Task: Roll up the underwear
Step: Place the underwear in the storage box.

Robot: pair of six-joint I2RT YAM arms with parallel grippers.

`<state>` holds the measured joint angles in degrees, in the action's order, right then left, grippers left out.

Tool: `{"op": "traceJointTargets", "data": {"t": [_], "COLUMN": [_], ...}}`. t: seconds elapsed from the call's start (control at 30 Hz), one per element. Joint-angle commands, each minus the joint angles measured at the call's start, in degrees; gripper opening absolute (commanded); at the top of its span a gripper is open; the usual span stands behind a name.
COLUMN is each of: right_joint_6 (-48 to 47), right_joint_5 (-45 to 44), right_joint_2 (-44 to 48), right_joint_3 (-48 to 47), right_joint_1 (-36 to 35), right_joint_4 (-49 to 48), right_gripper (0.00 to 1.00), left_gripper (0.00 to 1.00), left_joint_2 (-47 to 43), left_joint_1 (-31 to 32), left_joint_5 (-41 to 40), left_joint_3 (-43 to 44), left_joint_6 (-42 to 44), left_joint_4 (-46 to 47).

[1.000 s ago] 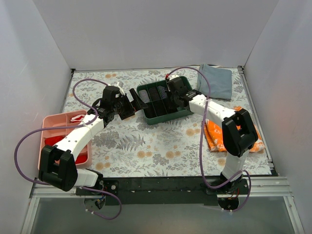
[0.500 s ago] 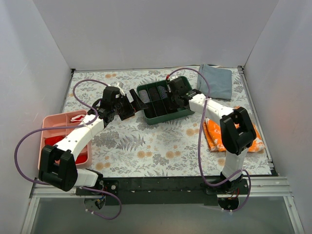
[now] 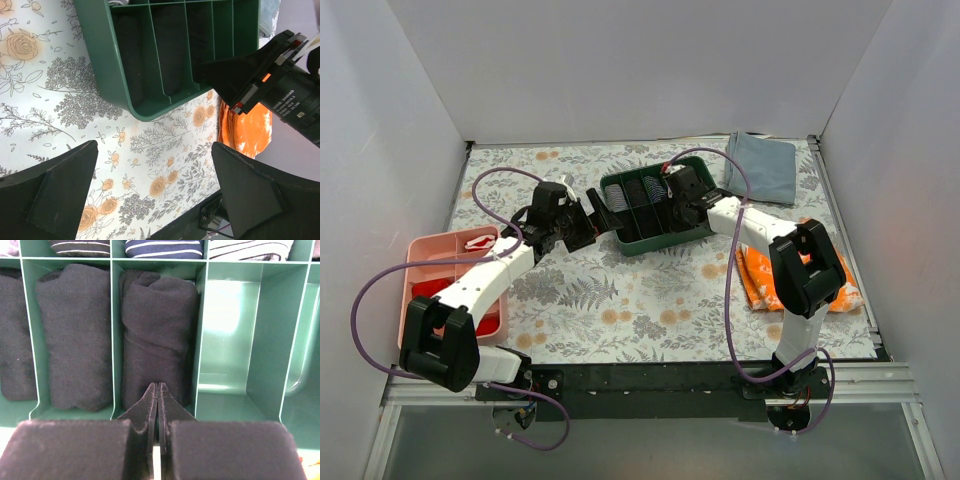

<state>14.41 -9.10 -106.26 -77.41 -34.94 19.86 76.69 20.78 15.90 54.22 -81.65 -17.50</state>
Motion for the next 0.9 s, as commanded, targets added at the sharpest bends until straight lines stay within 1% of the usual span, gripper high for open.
{"op": "traceJointTargets", "data": {"t": [0.0, 0.2, 0.33, 0.47, 0.7, 0.87], "right_joint_6": [0.4, -0.1, -0.3, -0.6, -0.2, -0.1], "right_joint_5": [-0.8, -4.4, -2.5, -0.9, 5.1, 5.9], "right_joint_2": [0.0, 3.2, 4.5, 2.3, -1.5, -4.9], "right_joint_3": [-0.9, -4.8, -6.0, -7.9, -7.8, -8.8], "right_joint_1": [0.1, 0.3, 0.8, 0.8, 0.8, 0.8], "right_joint_4": [1.9, 2.1, 0.0, 1.4, -0.2, 0.4], "right_gripper": [0.03, 0.06, 0.07, 0.07, 0.07, 0.07], "left_gripper": [0.98, 0.98, 0.98, 0.98, 0.98, 0.98], "left_joint_2": [-0.4, -0.5, -0.7, -0.5, -0.3, 0.0], "left_joint_1": [-0.3, -0.3, -0.3, -0.3, -0.3, -0.3], "left_joint_5": [0.8, 0.5, 0.5, 0.4, 0.4, 0.5], "left_joint_3": [-0.3, 0.2, 0.3, 0.3, 0.4, 0.4], "left_joint_6": [0.3, 0.6, 0.5, 0.3, 0.3, 0.6], "left_joint_4": [0.7, 0.4, 0.4, 0.4, 0.4, 0.4]}}
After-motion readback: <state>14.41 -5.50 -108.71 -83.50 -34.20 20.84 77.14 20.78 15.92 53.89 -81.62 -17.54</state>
